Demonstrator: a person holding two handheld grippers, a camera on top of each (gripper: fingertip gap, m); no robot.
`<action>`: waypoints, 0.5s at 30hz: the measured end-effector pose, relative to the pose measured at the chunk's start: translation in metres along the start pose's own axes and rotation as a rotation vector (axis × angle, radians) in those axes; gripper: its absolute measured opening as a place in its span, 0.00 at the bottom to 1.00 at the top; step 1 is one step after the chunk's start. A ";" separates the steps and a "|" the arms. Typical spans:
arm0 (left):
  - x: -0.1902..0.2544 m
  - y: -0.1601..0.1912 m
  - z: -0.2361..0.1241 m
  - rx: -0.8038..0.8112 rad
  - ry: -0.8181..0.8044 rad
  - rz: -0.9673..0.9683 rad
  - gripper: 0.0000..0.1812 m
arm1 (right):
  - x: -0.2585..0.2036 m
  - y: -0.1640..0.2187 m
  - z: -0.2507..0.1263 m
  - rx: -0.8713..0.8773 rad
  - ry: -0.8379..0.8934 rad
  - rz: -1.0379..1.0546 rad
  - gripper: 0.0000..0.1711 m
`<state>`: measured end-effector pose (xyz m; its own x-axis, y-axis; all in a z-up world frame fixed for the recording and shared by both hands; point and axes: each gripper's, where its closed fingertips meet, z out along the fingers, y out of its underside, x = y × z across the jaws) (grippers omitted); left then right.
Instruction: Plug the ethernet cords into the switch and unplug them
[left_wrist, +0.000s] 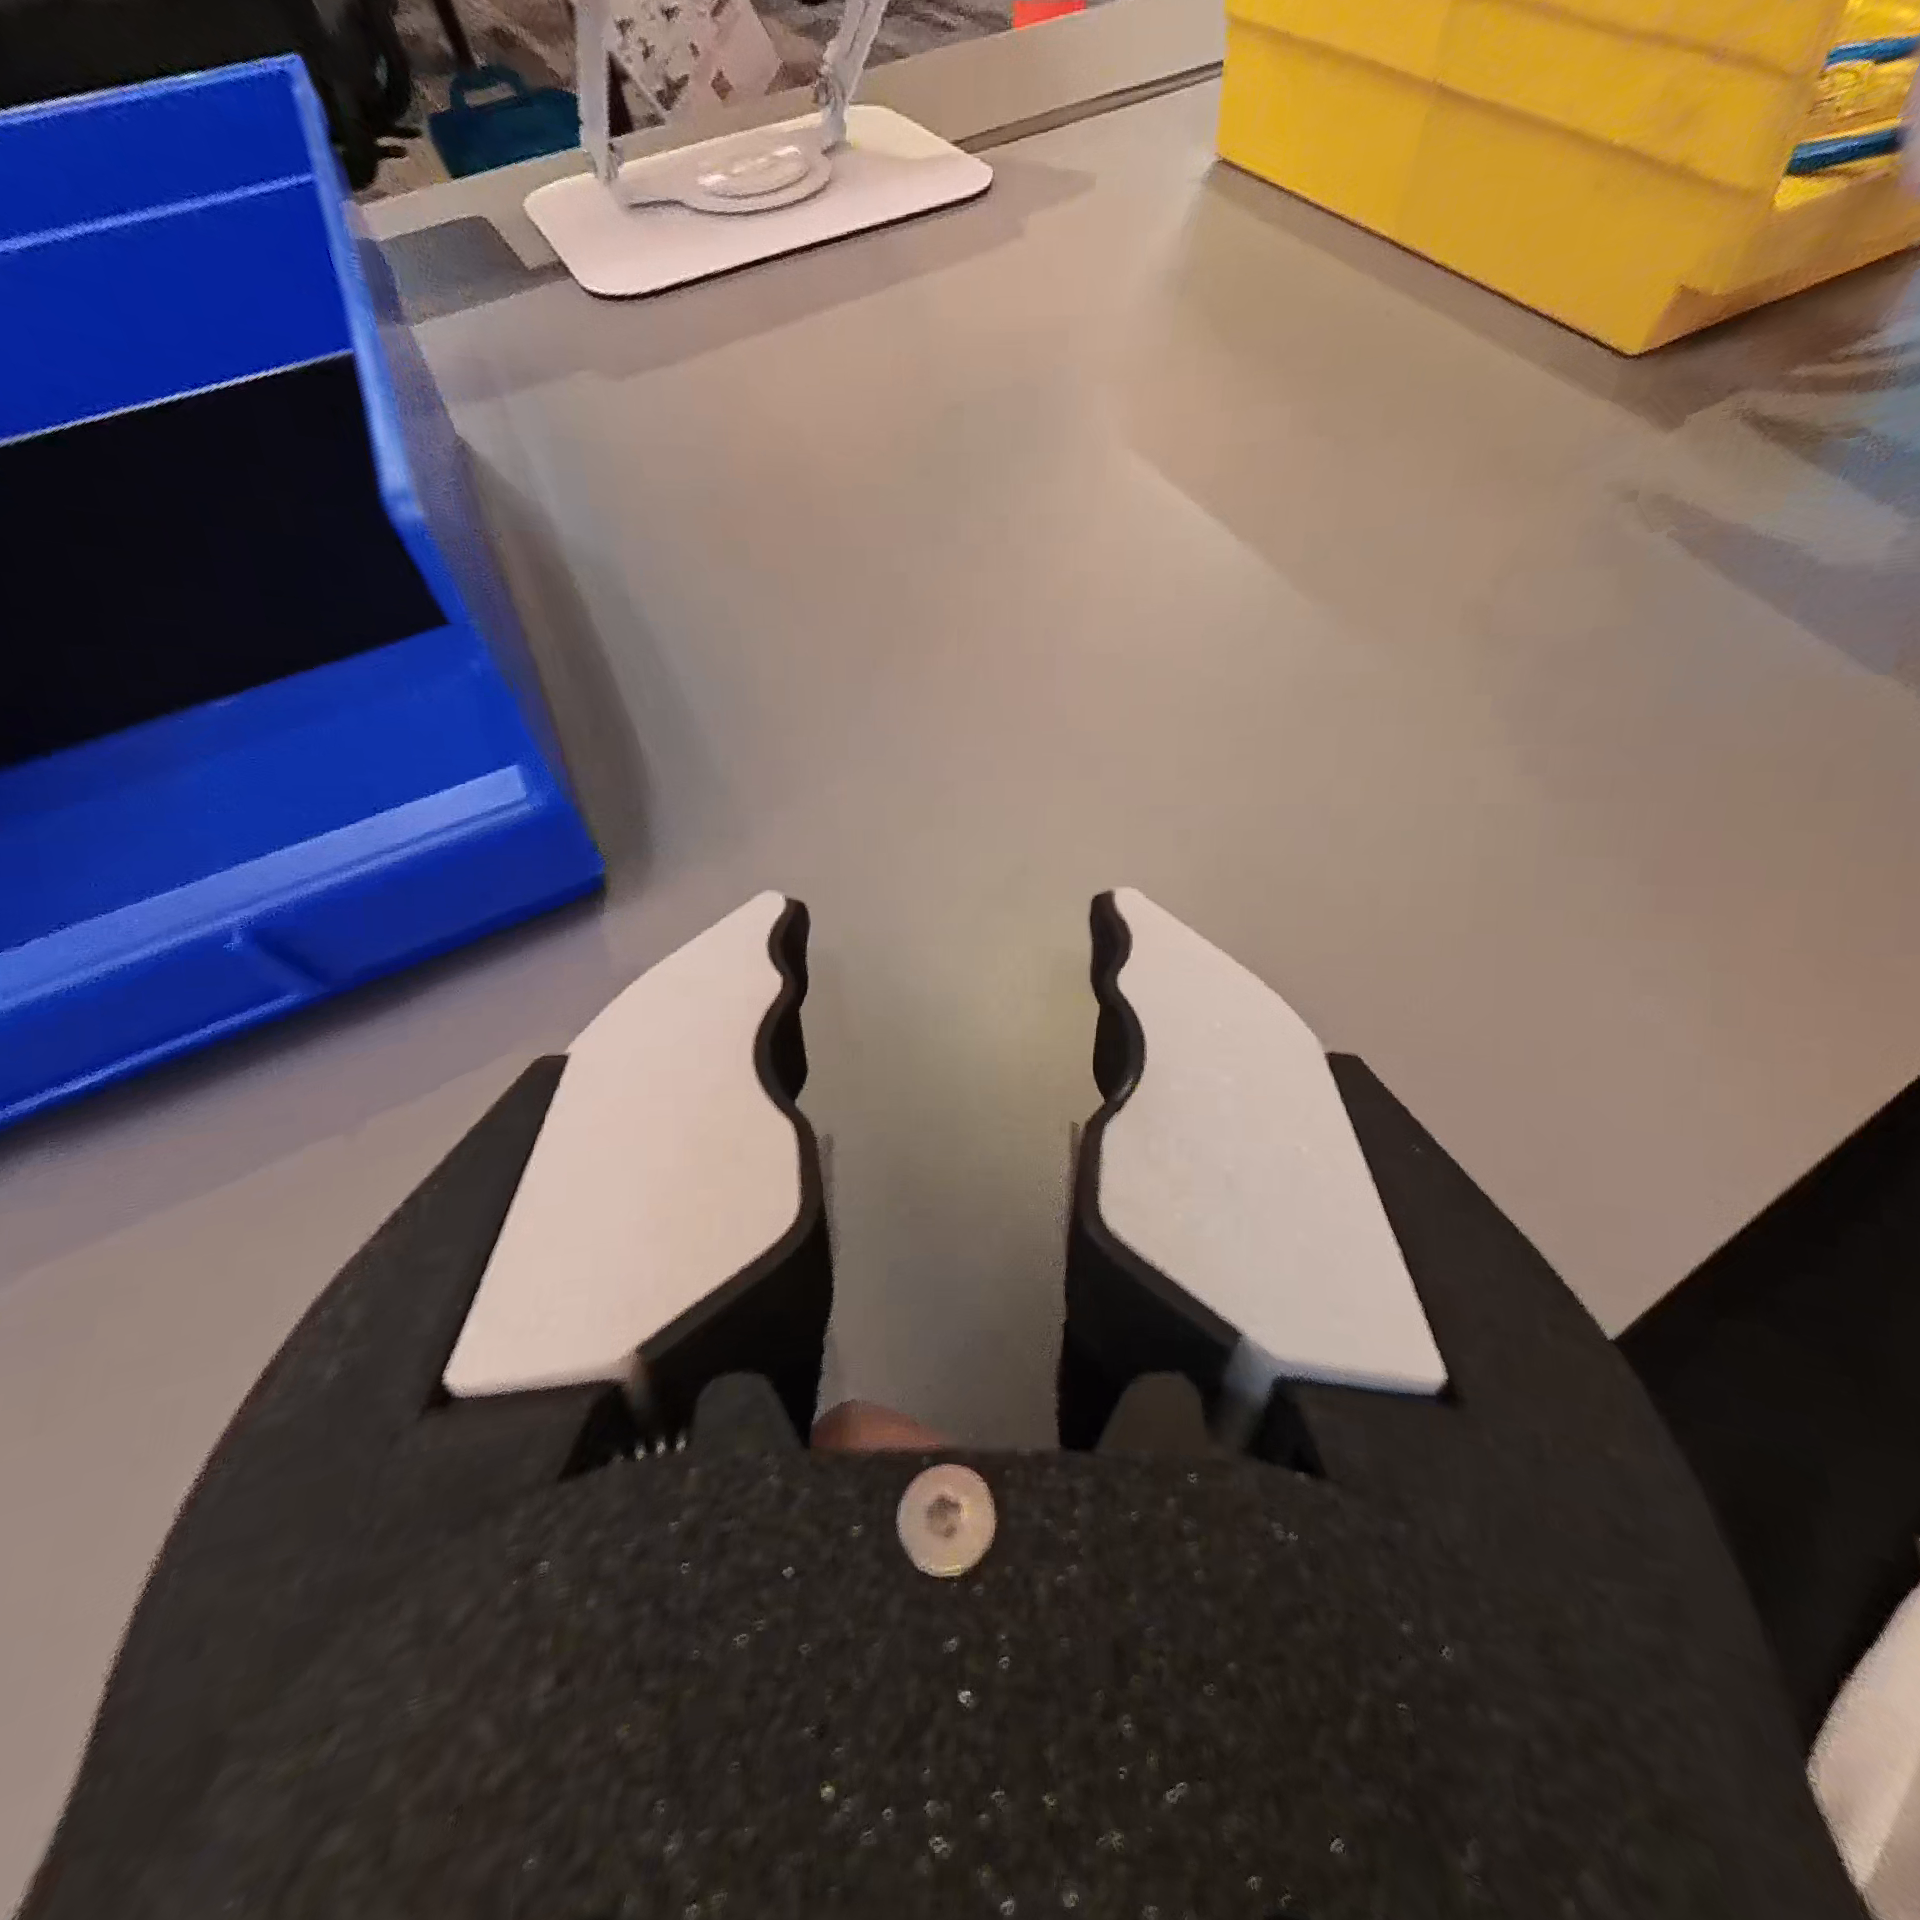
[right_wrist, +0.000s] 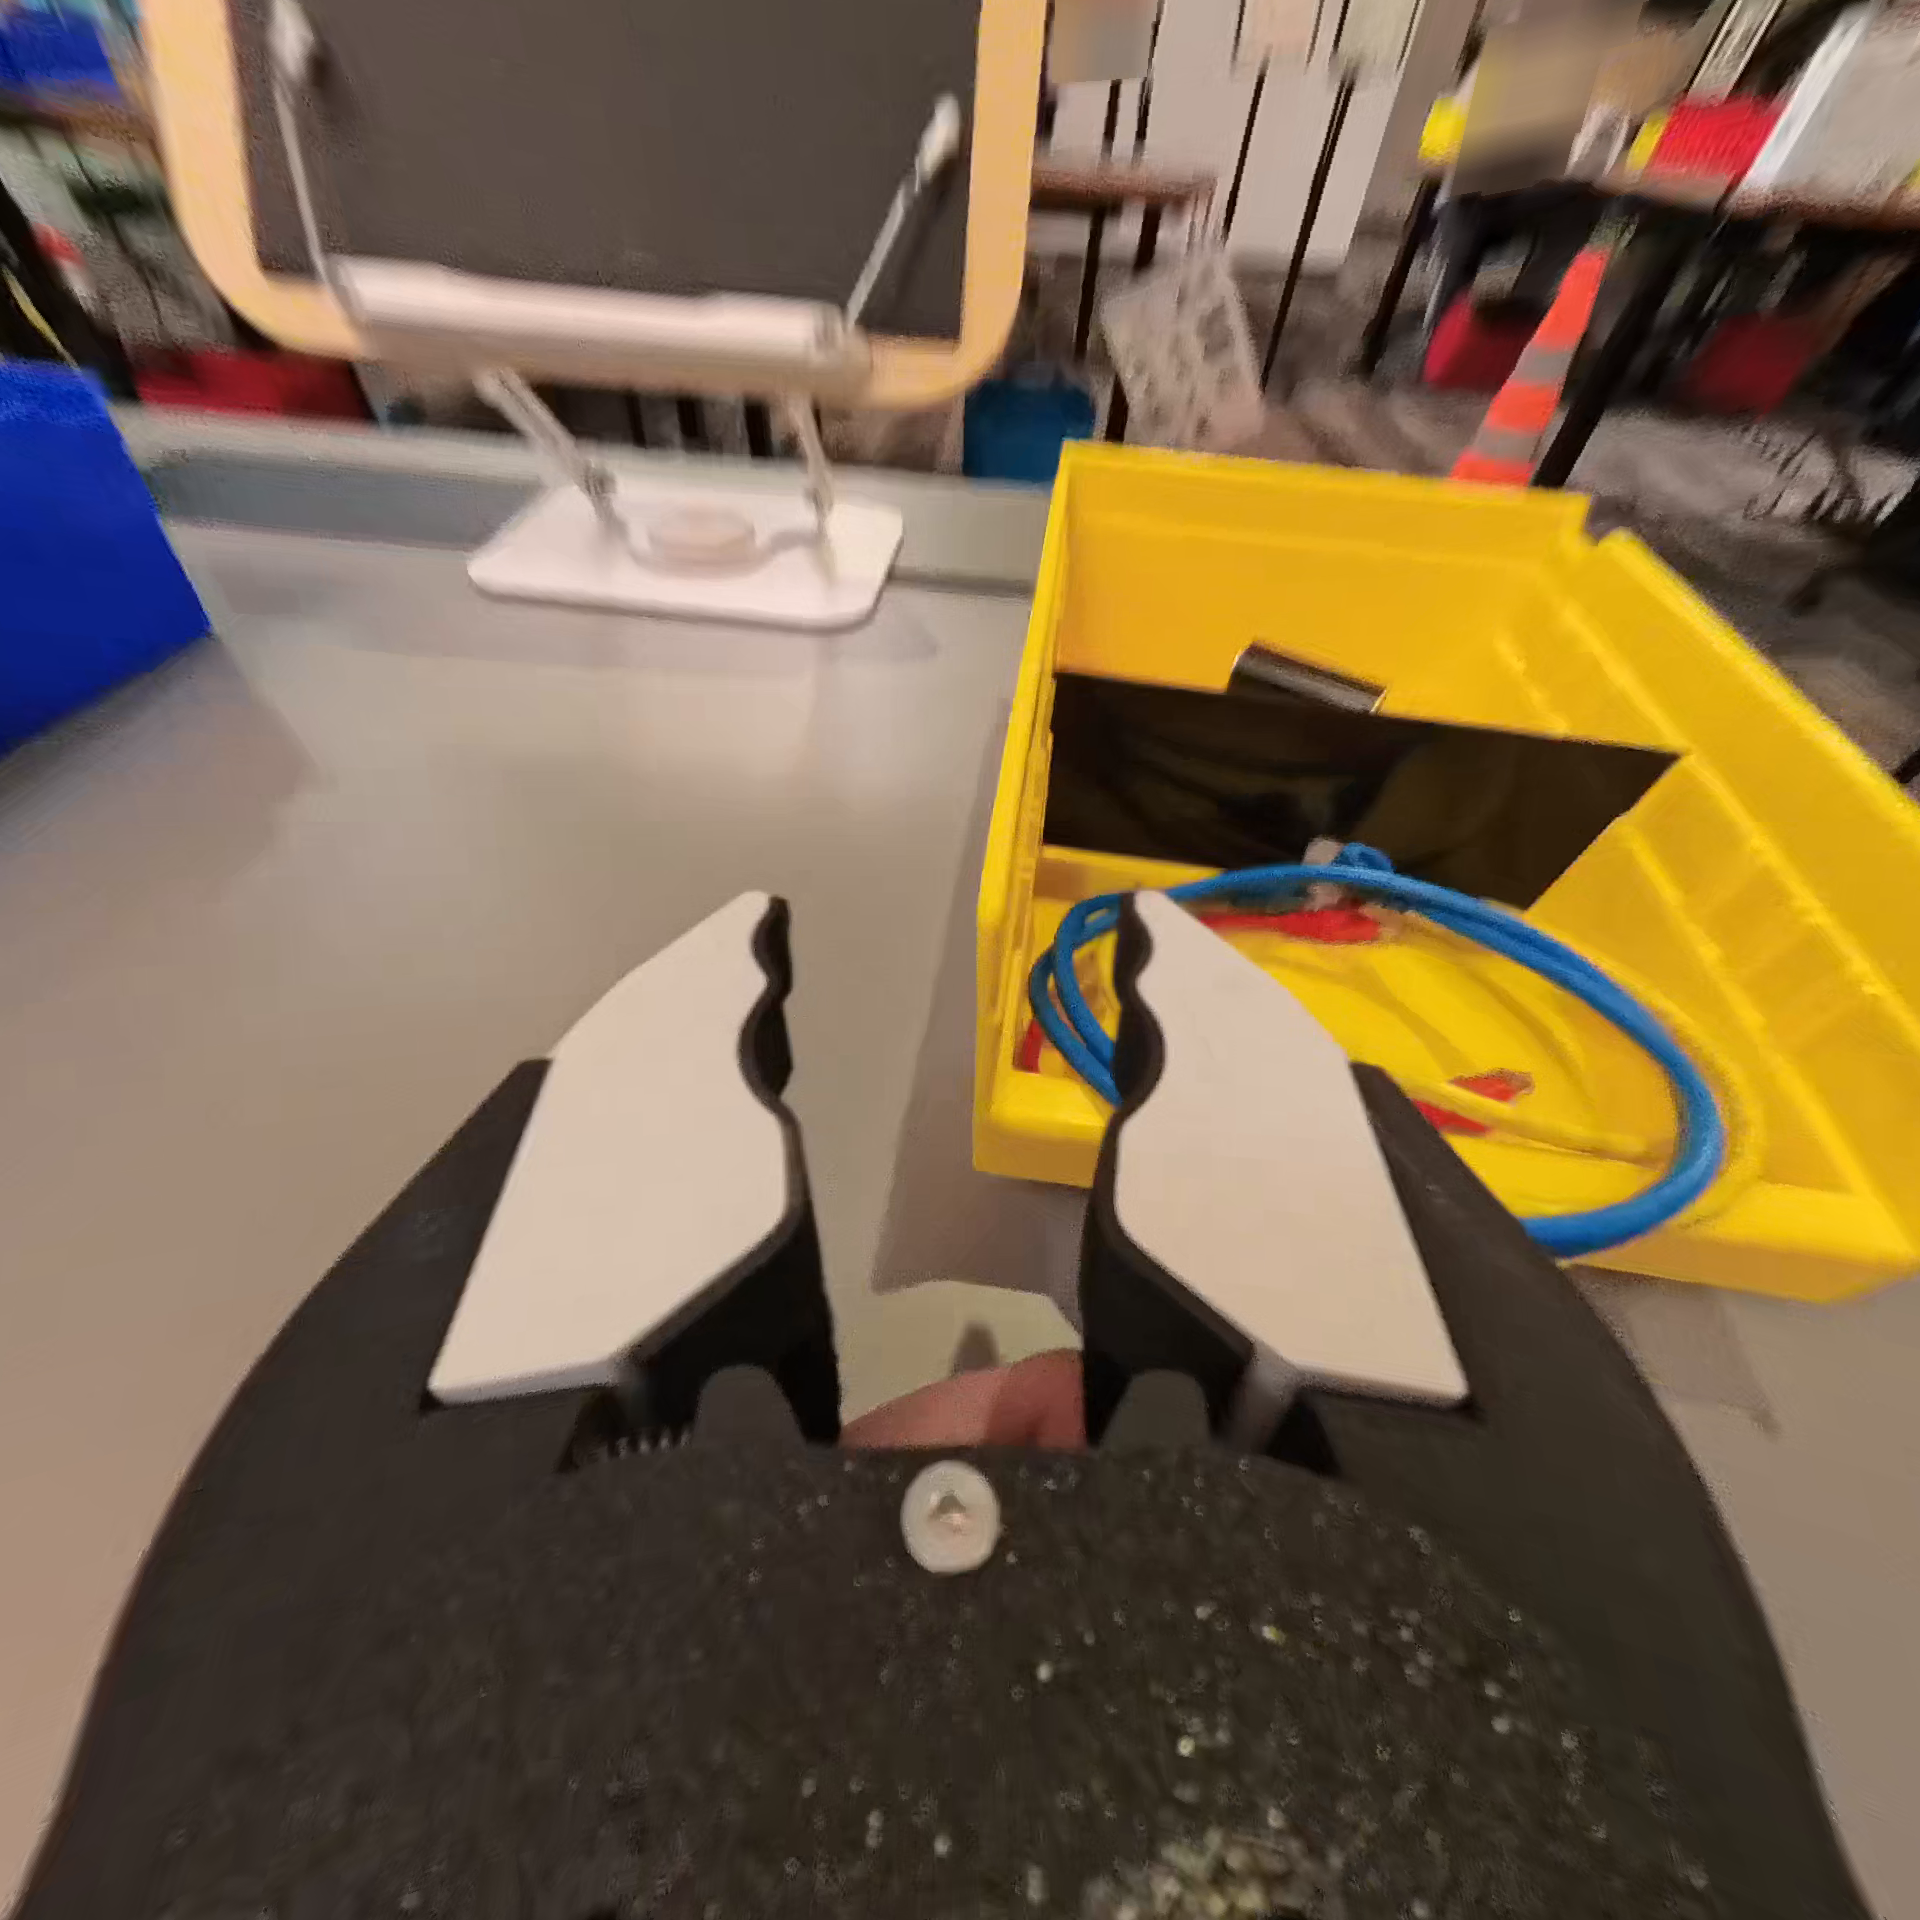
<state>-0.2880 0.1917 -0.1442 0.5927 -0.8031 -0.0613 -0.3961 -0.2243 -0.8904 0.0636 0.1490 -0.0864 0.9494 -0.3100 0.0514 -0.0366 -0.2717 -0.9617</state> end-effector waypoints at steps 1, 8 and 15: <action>0.002 -0.001 0.003 -0.002 0.006 0.002 0.29 | 0.004 0.007 0.011 -0.077 0.021 -0.002 0.40; 0.017 -0.013 0.016 0.001 0.031 0.038 0.31 | -0.037 0.027 0.026 -0.207 -0.207 0.035 0.37; 0.103 -0.057 0.045 0.086 0.259 -0.006 0.35 | -0.083 -0.007 -0.078 0.033 -0.450 0.080 0.30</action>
<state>-0.1731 0.1468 -0.1197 0.3908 -0.9190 0.0515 -0.3256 -0.1904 -0.9261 -0.0388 0.1059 -0.0629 0.9853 0.1002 -0.1382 -0.1119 -0.2319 -0.9663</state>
